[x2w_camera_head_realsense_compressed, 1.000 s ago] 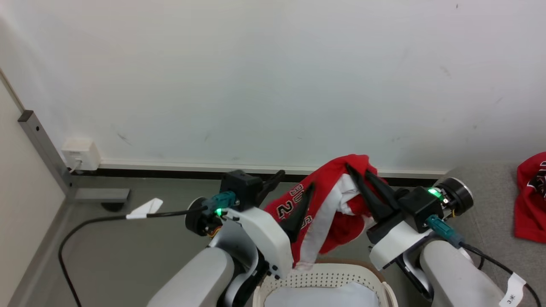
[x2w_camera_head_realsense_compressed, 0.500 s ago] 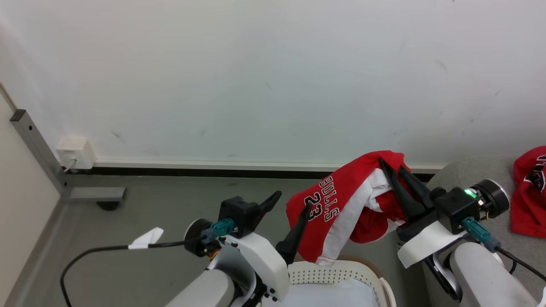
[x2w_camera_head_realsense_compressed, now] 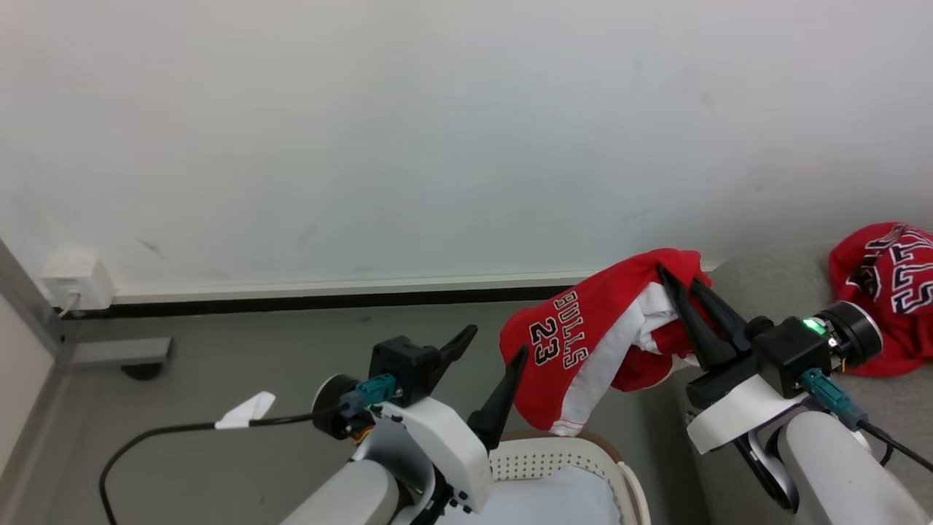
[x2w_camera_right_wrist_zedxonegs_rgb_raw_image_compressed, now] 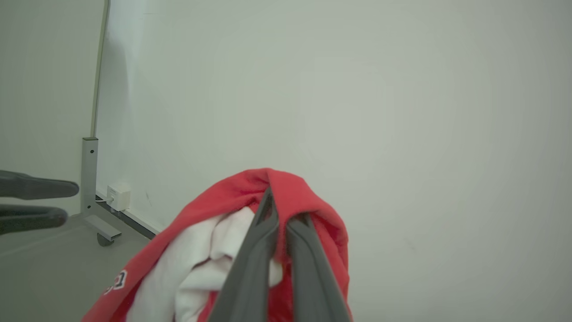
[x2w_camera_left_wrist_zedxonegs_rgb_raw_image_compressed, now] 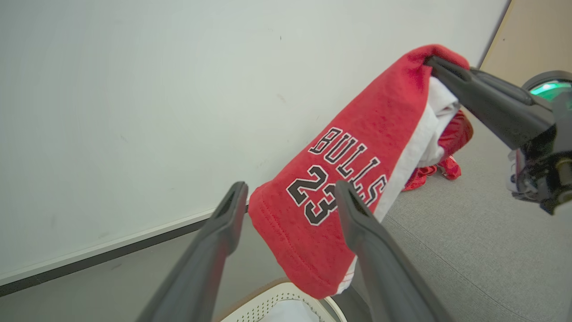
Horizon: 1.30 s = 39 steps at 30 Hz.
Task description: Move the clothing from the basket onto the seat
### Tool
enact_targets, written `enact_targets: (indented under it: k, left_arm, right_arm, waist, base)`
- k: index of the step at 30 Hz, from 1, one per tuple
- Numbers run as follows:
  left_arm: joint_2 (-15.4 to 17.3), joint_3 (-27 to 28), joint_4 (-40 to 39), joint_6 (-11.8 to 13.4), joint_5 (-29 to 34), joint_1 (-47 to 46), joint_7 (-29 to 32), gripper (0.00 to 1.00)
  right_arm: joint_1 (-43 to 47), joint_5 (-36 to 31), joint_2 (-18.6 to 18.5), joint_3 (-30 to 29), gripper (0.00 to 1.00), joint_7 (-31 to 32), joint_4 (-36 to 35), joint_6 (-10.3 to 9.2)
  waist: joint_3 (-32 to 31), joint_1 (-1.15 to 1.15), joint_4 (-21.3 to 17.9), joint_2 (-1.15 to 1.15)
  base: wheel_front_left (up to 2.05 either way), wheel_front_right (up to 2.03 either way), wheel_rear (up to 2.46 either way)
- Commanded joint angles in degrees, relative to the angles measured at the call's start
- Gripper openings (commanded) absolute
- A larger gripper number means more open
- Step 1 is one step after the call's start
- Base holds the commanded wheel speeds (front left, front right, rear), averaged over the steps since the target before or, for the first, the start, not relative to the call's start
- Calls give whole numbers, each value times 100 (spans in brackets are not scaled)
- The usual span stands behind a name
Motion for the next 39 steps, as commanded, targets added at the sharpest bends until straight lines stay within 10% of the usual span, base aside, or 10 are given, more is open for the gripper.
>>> enact_targets:
  k: [1, 23, 39]
  left_arm:
    - [22, 10, -6, 18, -89, -4, -31, 100]
    - [-410, -366, 20, -125, -125, -115, -176, 100]
    - [-581, -783, -95, -361, 102, -579, -231, 100]
  right_arm:
    - [29, -54, -47, -26, 0, 0, -36, -13]
    - [546, 49, -672, -785, 0, 0, -487, -13]
    - [194, 260, -1061, -1794, 0, 0, -892, -13]
  waist:
    - [29, 0, -253, 0]
    - [203, 0, -2244, 0]
    - [1444, 0, -1660, 0]
  base:
    - [0, 0, 0]
    - [0, 0, 0]
    - [0, 0, 0]
